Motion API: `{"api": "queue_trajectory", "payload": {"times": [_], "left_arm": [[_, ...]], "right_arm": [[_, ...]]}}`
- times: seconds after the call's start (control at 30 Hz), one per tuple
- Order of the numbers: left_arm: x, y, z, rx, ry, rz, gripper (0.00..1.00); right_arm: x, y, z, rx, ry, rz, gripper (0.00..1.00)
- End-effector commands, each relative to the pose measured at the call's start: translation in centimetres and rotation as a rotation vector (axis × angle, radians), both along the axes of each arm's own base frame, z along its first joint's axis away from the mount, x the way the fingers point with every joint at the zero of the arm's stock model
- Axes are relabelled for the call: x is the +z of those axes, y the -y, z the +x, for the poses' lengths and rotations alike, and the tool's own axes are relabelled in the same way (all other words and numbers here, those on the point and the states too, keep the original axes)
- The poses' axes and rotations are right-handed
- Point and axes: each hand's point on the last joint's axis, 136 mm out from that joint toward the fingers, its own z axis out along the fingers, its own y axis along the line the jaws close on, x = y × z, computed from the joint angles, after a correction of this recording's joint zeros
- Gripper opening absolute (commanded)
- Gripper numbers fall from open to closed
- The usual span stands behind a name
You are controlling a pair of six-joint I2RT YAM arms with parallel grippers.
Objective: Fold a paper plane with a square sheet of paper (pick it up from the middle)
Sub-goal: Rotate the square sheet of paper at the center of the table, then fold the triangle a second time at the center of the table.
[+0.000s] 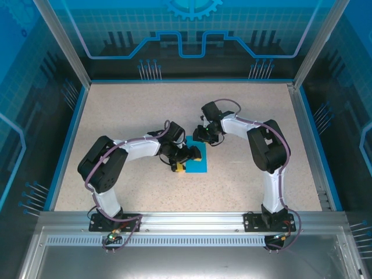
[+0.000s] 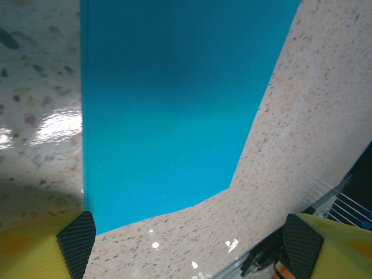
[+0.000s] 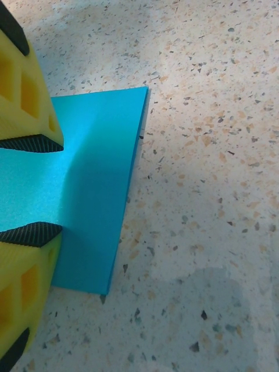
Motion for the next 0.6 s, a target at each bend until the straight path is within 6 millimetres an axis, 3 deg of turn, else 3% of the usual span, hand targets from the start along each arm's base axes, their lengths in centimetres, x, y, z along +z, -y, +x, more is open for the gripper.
{"api": "queue_trajectory", "payload": {"times": [0.0,0.33,0.57], "left_arm": [[-0.5,-0.3,-0.3,-0.029,-0.005,0.054,0.88],[-1.0,1.3,0.0,-0.066,-0.009,0.038,0.88],[0.0,1.8,0.5,-0.073,0.015,0.02,0.88]], "right_arm": [[-3.7,2.5,-1.2,-0.045,-0.1,-0.087,0.42],[-3.7,2.8,-1.3,-0.051,-0.104,-0.086,0.41],[-4.0,3.1,-1.4,-0.056,-0.113,-0.088,0.42]]}}
